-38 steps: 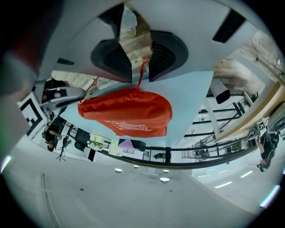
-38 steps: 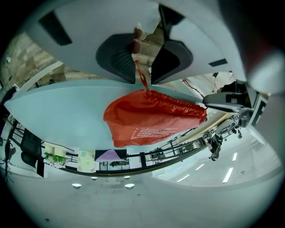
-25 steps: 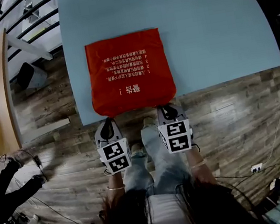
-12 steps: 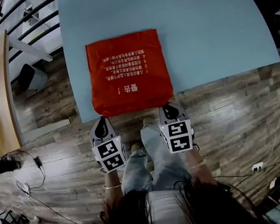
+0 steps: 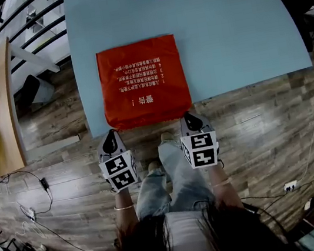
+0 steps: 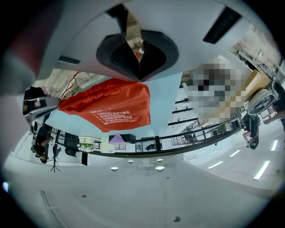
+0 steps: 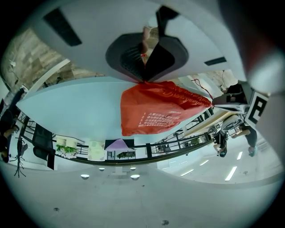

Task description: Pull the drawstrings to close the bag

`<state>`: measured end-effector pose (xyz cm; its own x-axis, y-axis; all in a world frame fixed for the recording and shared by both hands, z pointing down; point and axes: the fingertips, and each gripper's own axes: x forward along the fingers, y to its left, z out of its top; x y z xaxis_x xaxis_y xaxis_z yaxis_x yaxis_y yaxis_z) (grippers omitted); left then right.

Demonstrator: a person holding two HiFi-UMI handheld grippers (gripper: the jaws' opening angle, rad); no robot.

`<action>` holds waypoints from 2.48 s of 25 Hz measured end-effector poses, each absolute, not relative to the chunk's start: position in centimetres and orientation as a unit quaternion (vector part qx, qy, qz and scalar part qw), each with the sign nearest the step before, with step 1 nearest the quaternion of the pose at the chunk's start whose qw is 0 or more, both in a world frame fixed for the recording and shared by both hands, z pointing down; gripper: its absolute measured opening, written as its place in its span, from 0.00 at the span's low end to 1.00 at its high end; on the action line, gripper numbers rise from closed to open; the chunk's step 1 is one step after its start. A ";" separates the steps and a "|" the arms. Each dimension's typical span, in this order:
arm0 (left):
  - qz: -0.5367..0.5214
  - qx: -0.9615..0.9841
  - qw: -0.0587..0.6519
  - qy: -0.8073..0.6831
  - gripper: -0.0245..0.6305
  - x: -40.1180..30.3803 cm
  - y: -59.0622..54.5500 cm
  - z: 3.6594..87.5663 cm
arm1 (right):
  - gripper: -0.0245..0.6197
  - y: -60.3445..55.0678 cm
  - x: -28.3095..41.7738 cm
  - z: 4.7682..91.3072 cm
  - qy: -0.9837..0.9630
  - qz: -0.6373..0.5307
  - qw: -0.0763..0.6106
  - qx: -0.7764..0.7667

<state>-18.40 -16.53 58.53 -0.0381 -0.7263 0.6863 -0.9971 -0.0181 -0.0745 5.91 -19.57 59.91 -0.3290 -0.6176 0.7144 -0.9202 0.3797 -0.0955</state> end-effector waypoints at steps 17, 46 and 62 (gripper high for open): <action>0.288 0.642 0.240 -0.669 0.07 -19.9 -17.0 58.1 | 0.08 -20.4 7.8 59.2 -0.760 0.270 0.284 0.519; 0.287 0.623 0.244 -0.686 0.07 -22.9 -17.4 57.9 | 0.08 -21.4 10.4 58.8 -0.738 0.286 0.266 0.550; 0.282 0.615 0.250 -0.693 0.07 -24.2 -17.5 57.6 | 0.08 -21.9 12.1 58.6 -0.723 0.292 0.264 0.567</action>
<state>-24.22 -17.47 57.60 -0.1200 -0.7114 0.6925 -0.9928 0.0857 -0.0840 12.14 -21.91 58.62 -0.2163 -0.6662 0.7137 -0.9750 0.1853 -0.1226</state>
